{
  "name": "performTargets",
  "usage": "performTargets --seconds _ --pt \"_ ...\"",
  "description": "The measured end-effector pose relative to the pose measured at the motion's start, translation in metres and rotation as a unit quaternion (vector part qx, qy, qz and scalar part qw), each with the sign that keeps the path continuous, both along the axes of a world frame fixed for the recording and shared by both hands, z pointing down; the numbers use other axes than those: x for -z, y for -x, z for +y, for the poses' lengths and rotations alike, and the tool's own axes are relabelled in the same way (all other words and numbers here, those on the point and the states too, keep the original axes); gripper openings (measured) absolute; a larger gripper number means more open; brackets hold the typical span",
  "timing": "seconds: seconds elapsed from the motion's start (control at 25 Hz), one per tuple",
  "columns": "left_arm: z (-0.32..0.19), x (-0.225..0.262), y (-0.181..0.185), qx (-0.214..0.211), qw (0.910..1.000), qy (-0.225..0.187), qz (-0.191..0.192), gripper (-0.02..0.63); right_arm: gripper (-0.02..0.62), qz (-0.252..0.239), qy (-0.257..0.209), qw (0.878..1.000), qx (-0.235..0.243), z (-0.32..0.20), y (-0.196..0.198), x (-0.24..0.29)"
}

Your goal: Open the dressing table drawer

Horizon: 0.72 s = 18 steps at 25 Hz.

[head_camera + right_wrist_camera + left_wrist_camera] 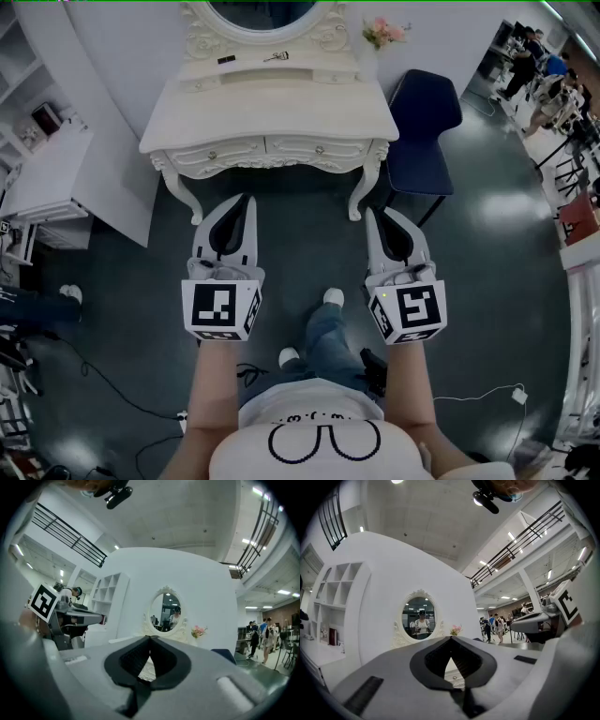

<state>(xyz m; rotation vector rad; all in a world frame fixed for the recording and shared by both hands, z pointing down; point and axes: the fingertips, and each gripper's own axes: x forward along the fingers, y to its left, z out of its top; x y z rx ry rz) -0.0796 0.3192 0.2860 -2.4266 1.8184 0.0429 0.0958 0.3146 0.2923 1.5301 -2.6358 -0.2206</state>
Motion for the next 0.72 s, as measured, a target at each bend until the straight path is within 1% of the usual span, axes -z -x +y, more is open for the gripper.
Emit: performTargets --seconds 0.16,0.28,0.6,0.72 --pt "-0.019 0.000 -0.004 0.004 1.0000 0.001 0.001 -0.002 0.003 0.002 0.001 1.000 0.001 -0.019 -0.005 0.000" --pt "-0.043 -0.002 -0.010 0.005 1.0000 0.002 0.001 -0.002 0.003 0.001 0.001 1.000 0.004 -0.043 -0.012 -0.001" --pt "-0.128 -0.008 -0.035 0.009 0.9998 0.015 0.000 -0.002 0.003 0.001 0.014 1.000 0.012 -0.131 -0.035 -0.007" --pt "-0.164 -0.006 -0.047 0.014 0.9998 0.016 0.000 -0.002 0.003 0.002 0.015 1.000 0.022 -0.169 -0.045 -0.004"
